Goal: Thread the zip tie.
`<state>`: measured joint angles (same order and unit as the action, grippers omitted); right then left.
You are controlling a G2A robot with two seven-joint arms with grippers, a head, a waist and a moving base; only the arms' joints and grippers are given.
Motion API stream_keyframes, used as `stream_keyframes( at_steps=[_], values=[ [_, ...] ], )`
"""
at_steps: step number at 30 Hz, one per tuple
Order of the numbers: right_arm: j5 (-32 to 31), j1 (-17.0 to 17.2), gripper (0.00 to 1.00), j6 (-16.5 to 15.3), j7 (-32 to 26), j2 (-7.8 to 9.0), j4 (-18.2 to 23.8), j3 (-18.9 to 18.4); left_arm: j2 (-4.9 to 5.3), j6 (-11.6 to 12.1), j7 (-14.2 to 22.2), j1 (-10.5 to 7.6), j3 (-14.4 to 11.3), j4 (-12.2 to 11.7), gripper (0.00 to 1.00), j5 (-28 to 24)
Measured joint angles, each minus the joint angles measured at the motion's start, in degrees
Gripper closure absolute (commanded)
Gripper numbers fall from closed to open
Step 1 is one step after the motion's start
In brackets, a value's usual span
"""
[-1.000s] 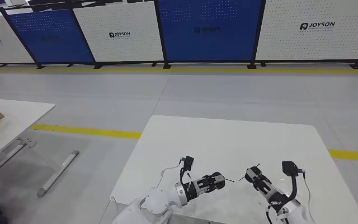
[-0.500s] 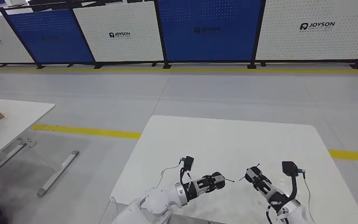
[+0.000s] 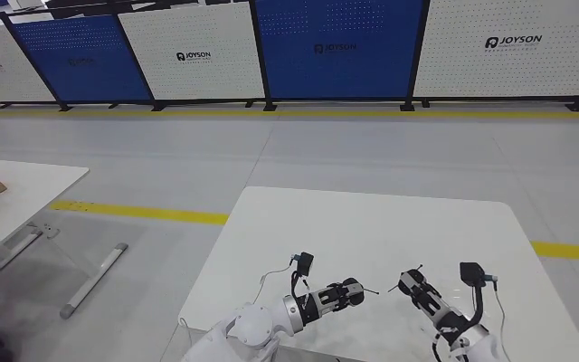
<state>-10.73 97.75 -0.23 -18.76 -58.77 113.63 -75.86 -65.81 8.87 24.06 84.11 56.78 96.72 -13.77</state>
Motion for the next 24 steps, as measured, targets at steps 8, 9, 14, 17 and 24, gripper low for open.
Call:
stream_keyframes(
  at_steps=[8, 9, 14, 17, 24],
  values=[
    [-5.1, 10.7, 1.0, -9.1, 11.6, -0.13, 2.1, -1.8, 0.0, 0.0, 0.0, 0.0, 0.0, 0.0, 1.0, 0.0],
    [-6.1, 11.1, 1.0, -9.2, 12.5, -0.21, 1.9, -1.5, 0.0, 0.0, 0.0, 0.0, 0.0, 0.0, 1.0, 0.0],
    [-7.0, 11.1, 1.0, -9.0, 13.4, -0.32, 1.5, -1.1, 0.0, 0.0, 0.0, 0.0, 0.0, 0.0, 1.0, 0.0],
    [-7.0, 11.1, 1.0, -9.0, 13.4, -0.31, 1.5, -1.2, -0.01, 0.0, -0.1, -0.02, 0.0, 0.0, 1.0, 0.0],
    [-7.0, 11.1, 1.0, -9.0, 13.4, -0.31, 1.5, -1.2, -0.19, -0.6, -5.3, -1.12, -0.6, 2.1, 1.0, 5.2]
  ],
)
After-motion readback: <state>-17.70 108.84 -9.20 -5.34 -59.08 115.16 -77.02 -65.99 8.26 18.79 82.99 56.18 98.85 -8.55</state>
